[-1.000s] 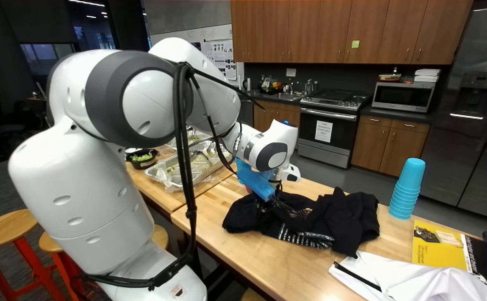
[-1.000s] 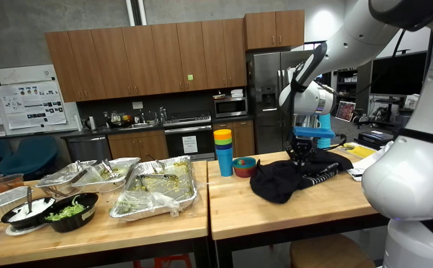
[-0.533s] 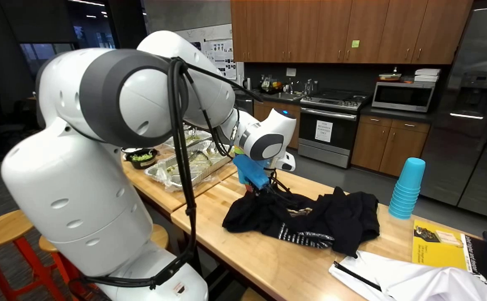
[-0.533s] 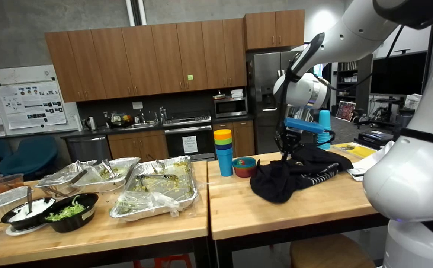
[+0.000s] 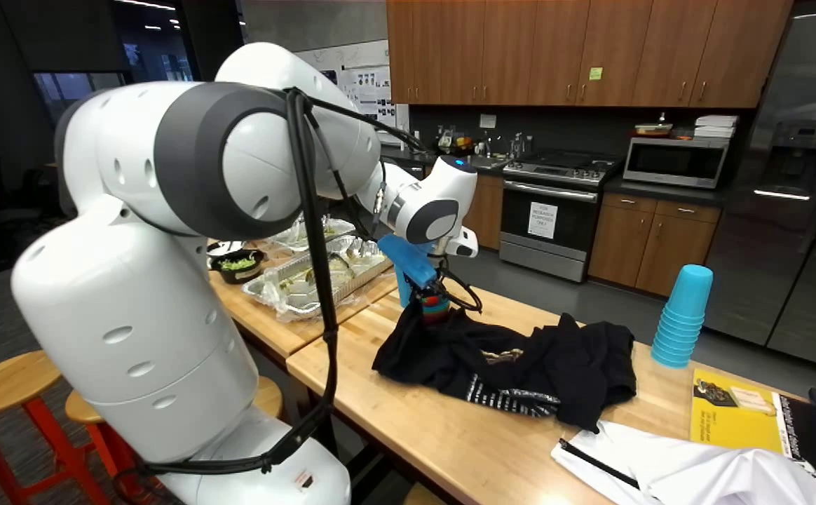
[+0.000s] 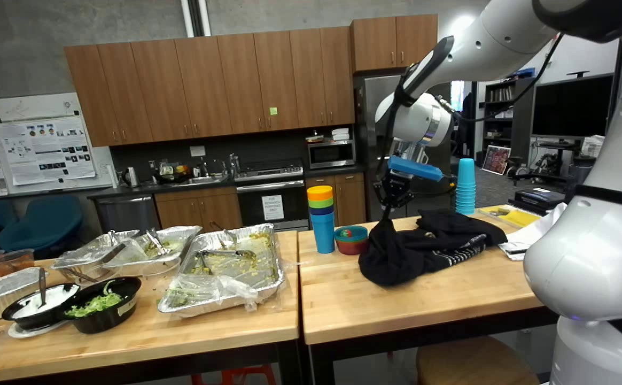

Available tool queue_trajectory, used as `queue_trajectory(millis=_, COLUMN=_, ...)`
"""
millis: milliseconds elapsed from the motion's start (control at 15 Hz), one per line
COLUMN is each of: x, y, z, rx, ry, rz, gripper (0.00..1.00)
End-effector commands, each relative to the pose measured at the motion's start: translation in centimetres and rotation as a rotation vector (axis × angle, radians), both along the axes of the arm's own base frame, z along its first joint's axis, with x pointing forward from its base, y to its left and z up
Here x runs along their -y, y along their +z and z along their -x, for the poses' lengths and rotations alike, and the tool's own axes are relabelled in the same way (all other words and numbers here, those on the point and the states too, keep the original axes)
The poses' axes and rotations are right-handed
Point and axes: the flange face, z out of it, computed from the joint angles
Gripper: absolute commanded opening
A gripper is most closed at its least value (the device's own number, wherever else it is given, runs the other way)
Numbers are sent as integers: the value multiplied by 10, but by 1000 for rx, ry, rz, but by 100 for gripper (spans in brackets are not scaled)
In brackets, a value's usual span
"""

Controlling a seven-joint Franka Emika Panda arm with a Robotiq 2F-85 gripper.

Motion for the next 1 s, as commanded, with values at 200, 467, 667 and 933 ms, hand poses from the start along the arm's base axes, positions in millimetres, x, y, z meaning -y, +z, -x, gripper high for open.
queue_trajectory(millis=200, x=-53, y=-1, z=-25, rx=5, ry=28, rz=41, gripper=0)
queue_trajectory(millis=467, x=-72, y=-13, z=-40, rx=7, ry=35, rz=113, gripper=0)
queue_trajectory(millis=667, x=-79, y=-26, z=-51, rx=10, ry=38, rz=182, gripper=0)
queue_trajectory(millis=933, x=-84, y=-45, z=-61, rx=-3, ry=51, rz=268, gripper=0)
